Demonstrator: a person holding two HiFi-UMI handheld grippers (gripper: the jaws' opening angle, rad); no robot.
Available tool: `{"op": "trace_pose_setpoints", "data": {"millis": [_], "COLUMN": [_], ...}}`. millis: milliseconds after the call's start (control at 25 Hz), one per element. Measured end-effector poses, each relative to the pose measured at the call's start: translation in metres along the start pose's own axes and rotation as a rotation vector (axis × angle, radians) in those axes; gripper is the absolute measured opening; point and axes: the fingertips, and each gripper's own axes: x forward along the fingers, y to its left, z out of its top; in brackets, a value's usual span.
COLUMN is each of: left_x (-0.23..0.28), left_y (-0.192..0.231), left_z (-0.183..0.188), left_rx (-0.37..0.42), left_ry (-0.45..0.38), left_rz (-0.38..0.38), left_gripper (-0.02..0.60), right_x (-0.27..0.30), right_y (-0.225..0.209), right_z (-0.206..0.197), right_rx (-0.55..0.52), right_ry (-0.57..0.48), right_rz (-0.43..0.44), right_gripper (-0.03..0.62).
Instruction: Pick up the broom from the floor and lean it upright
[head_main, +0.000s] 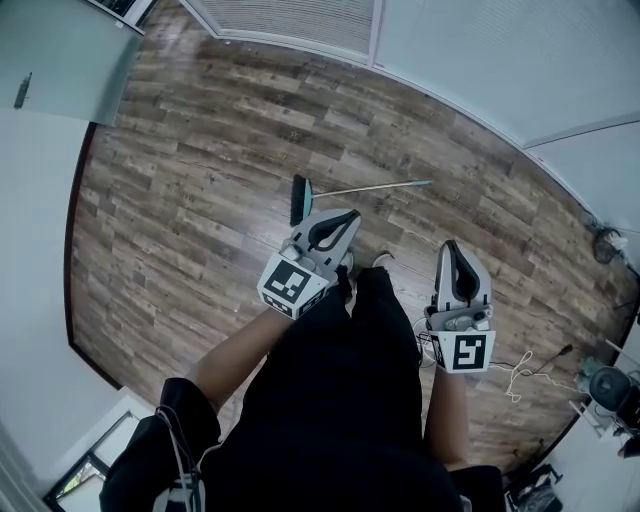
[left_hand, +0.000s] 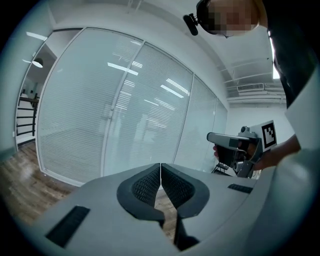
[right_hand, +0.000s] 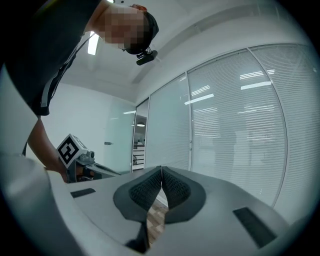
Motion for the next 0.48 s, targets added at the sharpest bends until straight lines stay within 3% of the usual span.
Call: {"op": "trace_pose_setpoints", "data": {"millis": [120, 280, 480], "left_x": [0.014, 0.038, 0.070], "left_y": [0.010, 0.017, 0.015], "left_z": [-0.017, -0.067, -0.113], "left_rx": [0.026, 0.055, 0.132], "left_ry": [0.054, 0.173, 0.273], "left_rz": [0.062, 0.108, 0.034], "left_gripper": [0.020, 0.021, 0.021], "right_x": [0.003, -0.004, 0.005], "right_y": [-0.020, -0.031, -0.043], "right_z": [-0.003, -0.019, -0.046], "right_rx": [0.014, 0.080, 0.110], "right_ry": [-0.042, -0.053, -0.061], "right_rz": [0.013, 0.064, 0.031], "right_gripper": [0.020, 0.020, 0.020]}}
